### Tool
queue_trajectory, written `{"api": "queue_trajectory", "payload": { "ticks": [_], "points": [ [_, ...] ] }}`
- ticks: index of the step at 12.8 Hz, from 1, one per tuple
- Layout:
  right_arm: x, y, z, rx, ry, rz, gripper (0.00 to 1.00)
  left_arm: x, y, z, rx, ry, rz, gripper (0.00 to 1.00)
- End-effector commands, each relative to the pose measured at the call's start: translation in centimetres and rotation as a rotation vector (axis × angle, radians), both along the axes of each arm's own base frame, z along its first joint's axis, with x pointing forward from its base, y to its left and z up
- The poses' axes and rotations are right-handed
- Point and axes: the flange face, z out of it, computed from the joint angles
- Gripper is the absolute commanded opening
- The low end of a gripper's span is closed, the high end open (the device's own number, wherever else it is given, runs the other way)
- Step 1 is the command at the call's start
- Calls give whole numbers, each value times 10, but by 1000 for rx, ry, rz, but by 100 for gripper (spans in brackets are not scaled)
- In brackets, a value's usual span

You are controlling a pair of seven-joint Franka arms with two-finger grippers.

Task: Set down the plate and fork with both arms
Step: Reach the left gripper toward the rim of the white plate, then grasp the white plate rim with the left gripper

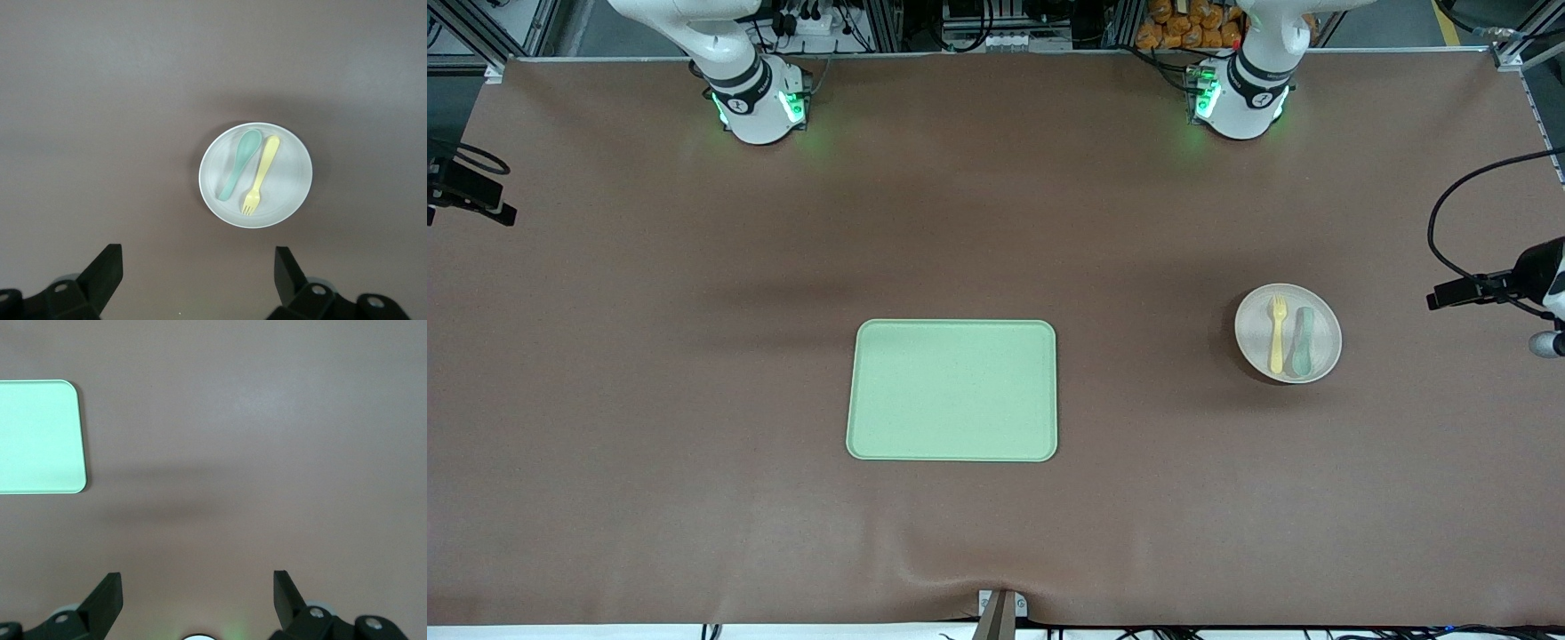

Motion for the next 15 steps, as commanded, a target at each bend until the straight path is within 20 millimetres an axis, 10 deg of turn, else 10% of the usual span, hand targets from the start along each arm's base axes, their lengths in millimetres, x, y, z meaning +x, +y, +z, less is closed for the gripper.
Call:
{"api": "queue_trajectory", "payload": {
  "ticks": [1,4,15],
  "points": [
    [-1,0,1,5,3,-14,100,7,40,-37,-81,-1,34,100],
    [-1,-1,1,4,1,-16,100,1,69,-95,-97,-25,34,100],
    [-1,-1,1,4,0,-16,100,-45,59,-236,-113,-13,-24,100]
  ]
}}
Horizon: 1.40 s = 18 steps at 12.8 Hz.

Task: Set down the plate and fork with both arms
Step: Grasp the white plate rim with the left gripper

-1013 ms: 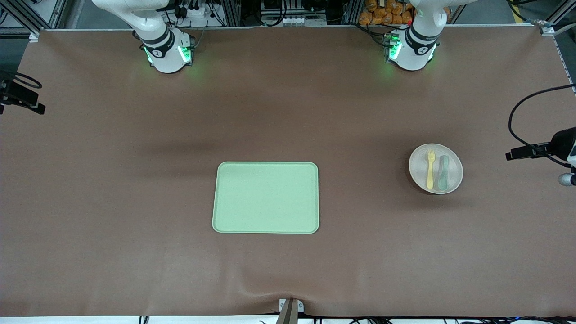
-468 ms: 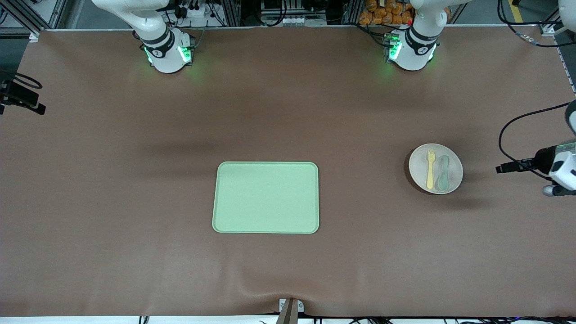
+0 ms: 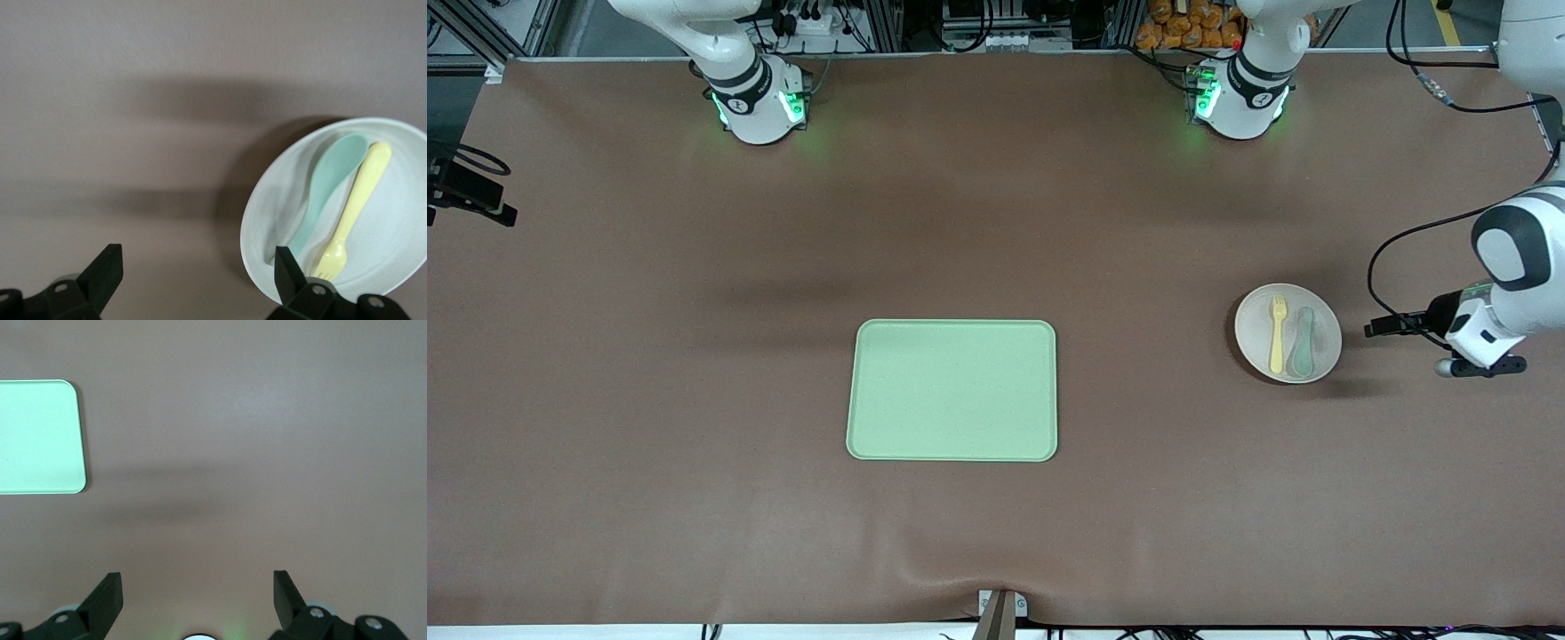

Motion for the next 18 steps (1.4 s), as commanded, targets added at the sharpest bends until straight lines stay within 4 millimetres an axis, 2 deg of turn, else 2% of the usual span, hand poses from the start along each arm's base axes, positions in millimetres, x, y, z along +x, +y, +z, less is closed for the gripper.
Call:
{"api": "queue_trajectory", "payload": {
  "ticks": [1,2,4,6,10,13,16,18],
  "points": [
    [-1,-1,2,6,-2,-13,100,-3,-10,-11,-22,-3,-18,100],
    [-1,-1,1,4,-1,-13,100,-3,-16,-18,-33,7,-24,98],
    [-1,-1,1,4,-1,-13,100,0,-26,-23,-48,5,-64,89],
    [0,-1,0,4,-1,-13,100,2,-29,-37,-76,-16,-78,86],
    [0,0,0,4,-1,-12,100,0,-28,-56,-85,-19,-115,74],
    [0,-2,0,6,-1,-15,100,0,-27,-58,-88,-30,-151,64],
    [0,-2,0,4,-1,-15,100,0,-25,-58,-88,-30,-147,49],
    [1,0,-2,4,4,-12,100,1,-28,-58,-91,-31,-151,43]
  ]
}}
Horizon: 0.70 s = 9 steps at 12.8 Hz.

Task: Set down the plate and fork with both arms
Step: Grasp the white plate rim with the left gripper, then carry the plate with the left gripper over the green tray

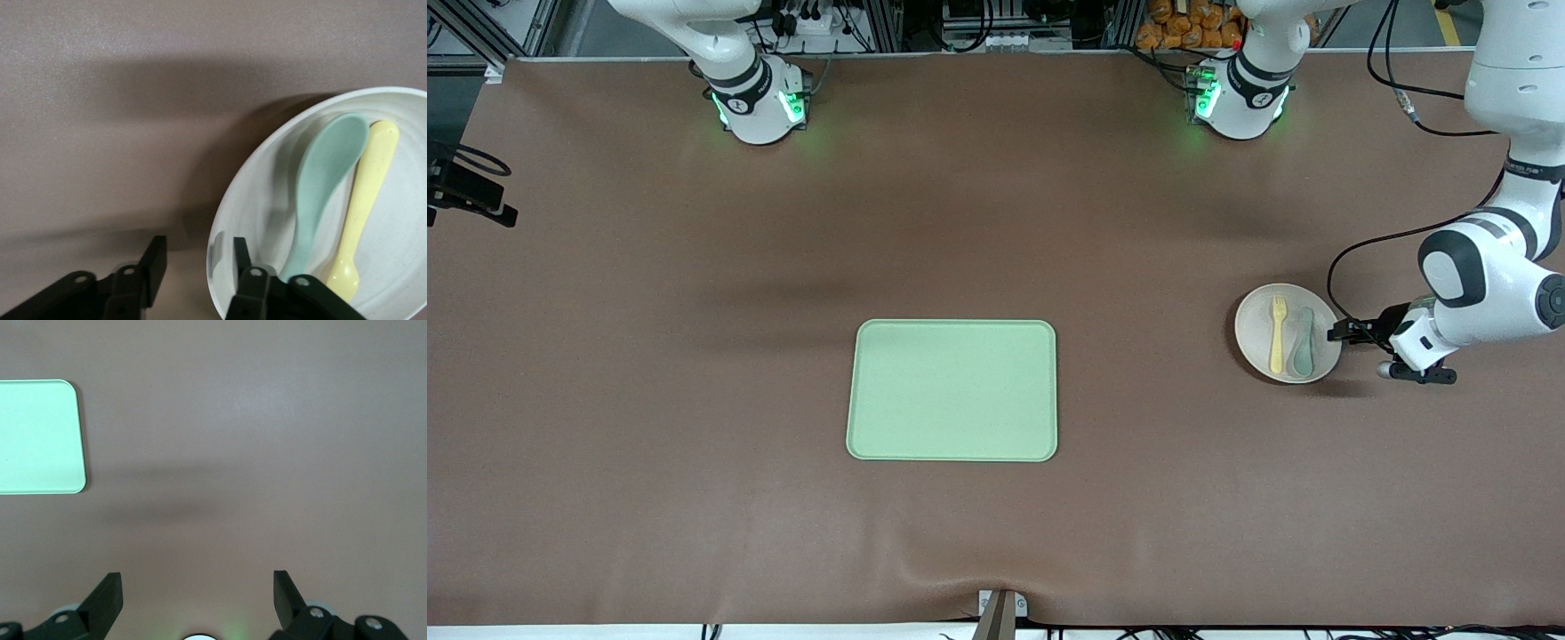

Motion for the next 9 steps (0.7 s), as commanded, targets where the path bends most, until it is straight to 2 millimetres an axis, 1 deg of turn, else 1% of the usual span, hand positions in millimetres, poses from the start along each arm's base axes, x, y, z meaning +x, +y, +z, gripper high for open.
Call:
{"api": "queue_trajectory", "payload": {
  "ticks": [1,4,6,7,9],
  "points": [
    [1,0,-1,4,0,-11,100,0,-1,1,-23,-19,1,42],
    [0,-1,-1,4,1,-13,100,1,-7,-3,-38,-15,8,38],
    [0,-1,-1,4,1,-13,100,1,-9,-4,-42,-15,6,29],
    [0,-1,0,4,0,-13,100,1,-9,-4,-42,-15,6,22],
    [0,0,0,4,0,-11,100,1,-8,-4,-41,-16,5,20]
  ]
}}
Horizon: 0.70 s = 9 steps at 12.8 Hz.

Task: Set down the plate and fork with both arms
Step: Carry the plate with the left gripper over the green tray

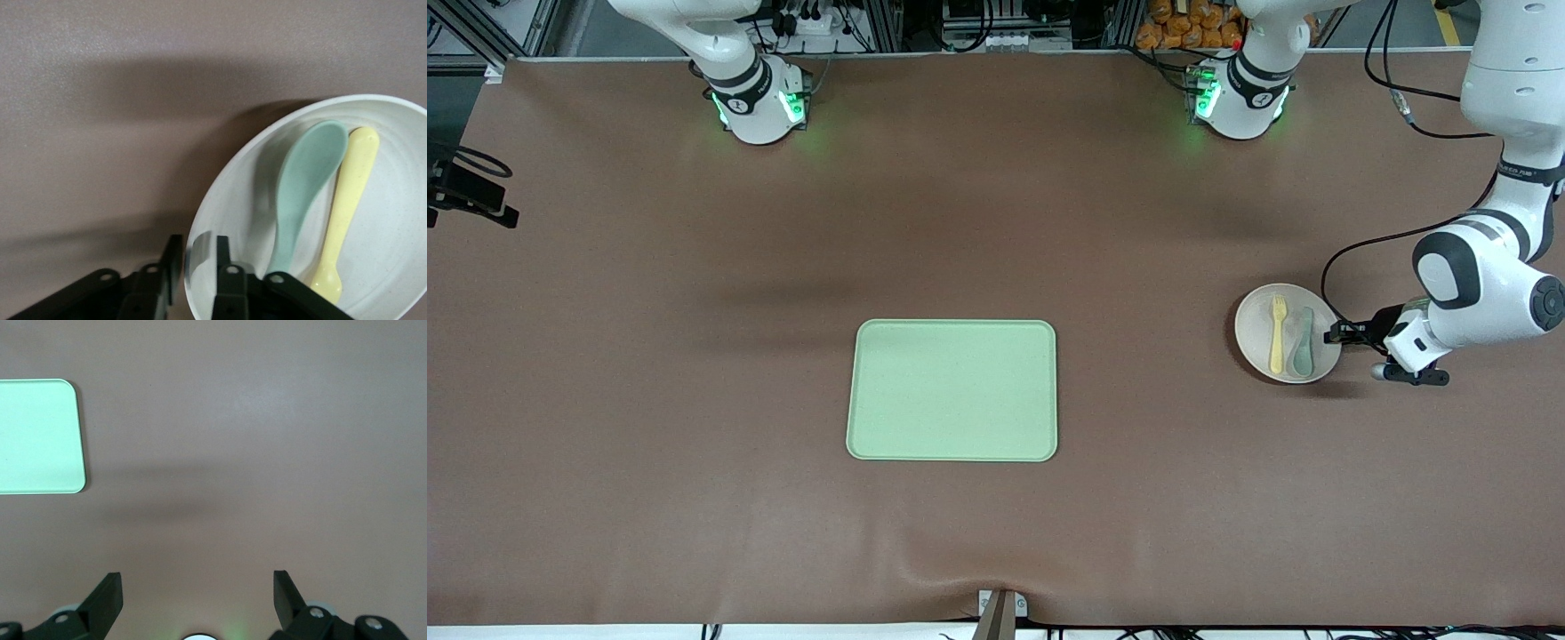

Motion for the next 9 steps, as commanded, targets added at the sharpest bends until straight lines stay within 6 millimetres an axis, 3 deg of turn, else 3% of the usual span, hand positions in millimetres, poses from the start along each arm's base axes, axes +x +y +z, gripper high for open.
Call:
{"api": "queue_trajectory", "payload": {
  "ticks": [1,6,9],
  "points": [
    [0,0,1,4,-2,-11,100,0,1,-1,-17,-16,-5,16],
    [0,0,2,4,-4,-11,100,1,0,1,-18,-21,-16,1],
    [0,0,2,4,-4,-11,100,15,-8,17,-15,-51,-39,0]
  ]
}}
